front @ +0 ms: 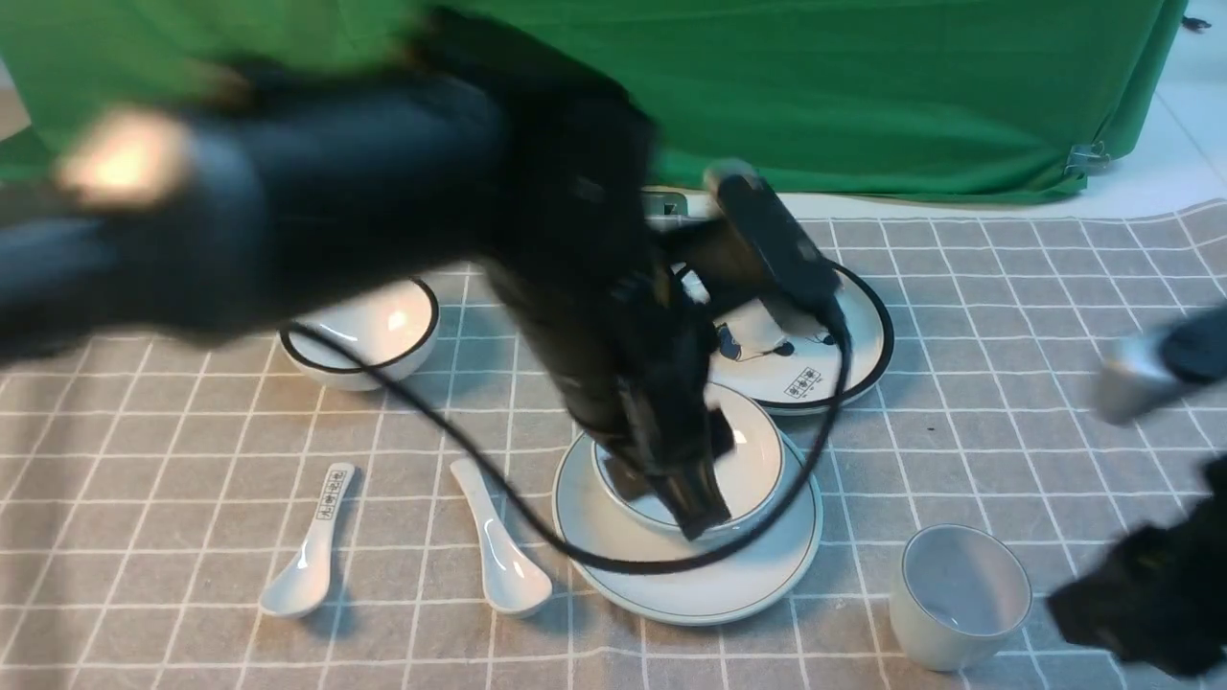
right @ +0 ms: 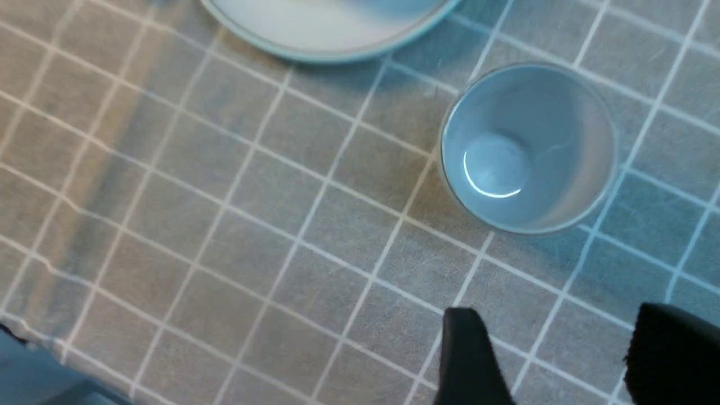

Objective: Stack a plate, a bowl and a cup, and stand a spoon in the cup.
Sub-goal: Use the left arm to put the blue rice bowl into the blue large plate in the middle, then use the right arm to grab a blue teacup, then use the right arm to put the blue teacup into the blue rice bowl in the middle

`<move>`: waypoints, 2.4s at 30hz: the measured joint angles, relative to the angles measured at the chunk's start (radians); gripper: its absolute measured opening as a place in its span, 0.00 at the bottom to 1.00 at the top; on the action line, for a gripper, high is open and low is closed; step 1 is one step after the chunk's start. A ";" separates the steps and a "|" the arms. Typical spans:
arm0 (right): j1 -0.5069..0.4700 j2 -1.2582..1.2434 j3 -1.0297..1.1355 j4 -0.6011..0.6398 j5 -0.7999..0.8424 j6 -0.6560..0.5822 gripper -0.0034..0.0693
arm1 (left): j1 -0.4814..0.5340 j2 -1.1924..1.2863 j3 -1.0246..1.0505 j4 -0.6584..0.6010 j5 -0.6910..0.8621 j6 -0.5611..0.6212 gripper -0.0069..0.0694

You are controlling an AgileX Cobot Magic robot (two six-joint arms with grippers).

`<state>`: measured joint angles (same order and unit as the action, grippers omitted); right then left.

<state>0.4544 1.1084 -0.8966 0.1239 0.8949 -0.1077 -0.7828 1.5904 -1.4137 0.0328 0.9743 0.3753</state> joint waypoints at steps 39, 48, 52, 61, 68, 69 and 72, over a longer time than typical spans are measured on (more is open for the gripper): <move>0.148 0.472 -0.372 0.015 0.083 -0.041 0.16 | 0.003 -0.804 0.812 -0.227 -0.853 -0.042 0.10; 0.176 0.617 -0.634 0.005 0.080 -0.042 0.16 | 0.003 -0.836 0.812 -0.227 -0.753 -0.058 0.10; 0.177 0.719 -0.736 0.005 0.112 -0.043 0.16 | 0.003 -0.873 0.813 -0.186 -0.705 -0.081 0.10; 0.210 0.849 -0.801 0.004 0.120 -0.044 0.16 | 0.003 -0.896 0.814 0.040 -0.624 -0.296 0.10; 0.229 0.899 -0.804 0.005 0.070 -0.044 0.16 | 0.003 -0.896 0.814 0.062 -0.623 -0.329 0.10; 0.229 0.906 -0.804 0.004 0.060 -0.044 0.16 | 0.003 -0.896 0.814 0.063 -0.623 -0.330 0.10; 0.229 0.930 -0.804 0.004 0.051 -0.044 0.16 | 0.003 -0.896 0.814 0.066 -0.623 -0.331 0.10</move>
<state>0.6832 2.0379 -1.7005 0.1282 0.9457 -0.1517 -0.7794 0.6944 -0.6001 0.0989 0.3510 0.0441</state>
